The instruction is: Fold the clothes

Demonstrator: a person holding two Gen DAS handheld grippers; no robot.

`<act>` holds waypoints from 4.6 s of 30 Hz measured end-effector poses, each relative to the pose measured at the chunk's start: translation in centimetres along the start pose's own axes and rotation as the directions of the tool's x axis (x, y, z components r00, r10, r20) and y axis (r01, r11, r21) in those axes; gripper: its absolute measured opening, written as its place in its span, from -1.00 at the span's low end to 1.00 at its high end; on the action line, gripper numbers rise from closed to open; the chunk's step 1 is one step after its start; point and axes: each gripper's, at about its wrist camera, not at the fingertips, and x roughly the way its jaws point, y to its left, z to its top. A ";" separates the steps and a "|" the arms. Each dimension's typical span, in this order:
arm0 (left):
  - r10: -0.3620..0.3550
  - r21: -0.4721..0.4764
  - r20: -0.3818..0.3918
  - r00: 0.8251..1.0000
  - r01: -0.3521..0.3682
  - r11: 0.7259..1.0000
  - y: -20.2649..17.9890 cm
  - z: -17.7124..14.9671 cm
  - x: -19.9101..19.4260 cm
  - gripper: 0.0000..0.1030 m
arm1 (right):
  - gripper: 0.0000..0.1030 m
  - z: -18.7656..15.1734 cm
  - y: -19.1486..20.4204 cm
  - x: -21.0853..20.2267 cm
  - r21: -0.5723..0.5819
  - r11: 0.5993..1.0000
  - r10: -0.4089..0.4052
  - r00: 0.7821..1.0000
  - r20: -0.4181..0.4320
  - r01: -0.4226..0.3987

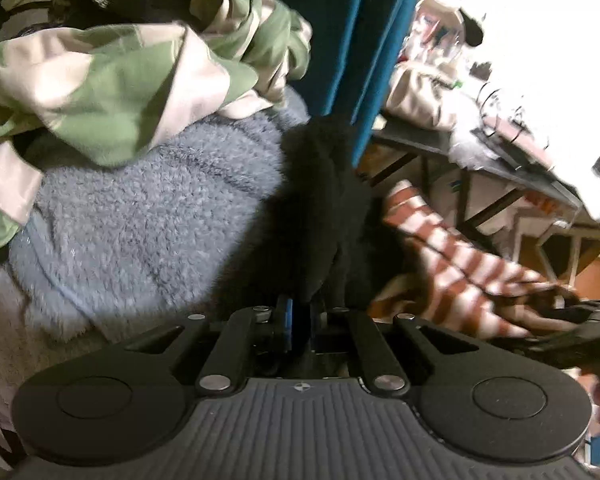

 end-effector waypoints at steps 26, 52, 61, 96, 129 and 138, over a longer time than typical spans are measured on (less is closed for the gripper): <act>0.121 0.162 -0.111 0.986 -0.102 0.981 -2.2 0.1 7.2 -0.10 | 0.99 -0.2 0.0 0.2 -0.042 0.999 0.007 1.000 -0.001 -0.007; 0.113 -0.158 0.359 0.927 -0.059 0.986 1.0 0.9 -11.6 -0.82 | 0.98 1.8 0.2 -0.8 0.005 0.997 0.076 0.997 0.001 -0.076; 0.137 -0.231 0.310 0.941 -0.065 0.971 2.8 -1.5 -10.7 -0.82 | 0.97 2.2 1.4 -1.7 -0.047 0.995 0.088 0.994 0.059 -0.086; 0.074 -0.315 0.192 0.979 -0.010 0.949 5.4 -3.0 -6.9 -0.81 | -0.79 3.1 -0.7 -4.5 0.035 0.978 0.185 0.933 0.308 -0.206; -0.055 0.114 0.074 0.996 0.046 0.992 -2.6 -1.2 -2.6 0.44 | 0.49 -0.6 -4.2 -4.8 0.154 0.976 0.120 0.972 0.202 -0.152; -0.151 0.272 -0.056 0.987 0.160 0.949 -6.8 -1.6 2.4 0.65 | 0.68 -2.6 -5.4 -5.9 0.183 0.974 0.096 0.976 0.193 -0.132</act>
